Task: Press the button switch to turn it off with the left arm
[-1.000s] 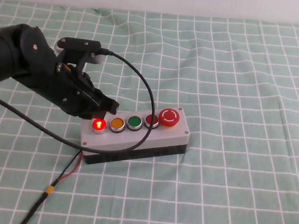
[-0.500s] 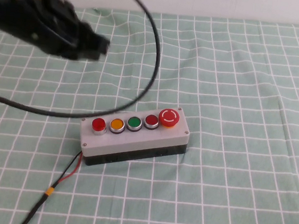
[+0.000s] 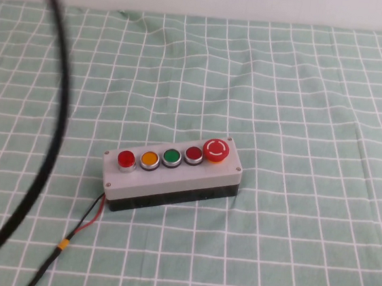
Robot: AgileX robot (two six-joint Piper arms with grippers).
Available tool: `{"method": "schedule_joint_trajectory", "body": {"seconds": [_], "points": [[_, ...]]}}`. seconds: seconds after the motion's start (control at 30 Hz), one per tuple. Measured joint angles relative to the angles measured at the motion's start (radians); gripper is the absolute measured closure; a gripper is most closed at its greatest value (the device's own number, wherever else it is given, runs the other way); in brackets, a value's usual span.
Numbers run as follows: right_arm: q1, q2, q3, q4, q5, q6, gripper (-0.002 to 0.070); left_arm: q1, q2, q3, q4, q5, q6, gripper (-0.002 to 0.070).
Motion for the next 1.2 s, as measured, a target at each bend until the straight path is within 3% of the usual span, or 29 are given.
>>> {"method": "schedule_joint_trajectory", "body": {"seconds": [0.23, 0.63, 1.2], "points": [[0.000, 0.000, 0.000, 0.000, 0.000, 0.000, 0.0694, 0.000, -0.247, 0.133, 0.096, 0.091, -0.092, 0.0677], [0.000, 0.000, 0.000, 0.000, 0.000, 0.000, 0.0694, 0.000, -0.654, 0.413, 0.099, 0.119, -0.116, 0.0677], [0.000, 0.000, 0.000, 0.000, 0.000, 0.000, 0.0694, 0.000, -0.697, 0.448, 0.098, 0.205, -0.141, 0.0677]]}}
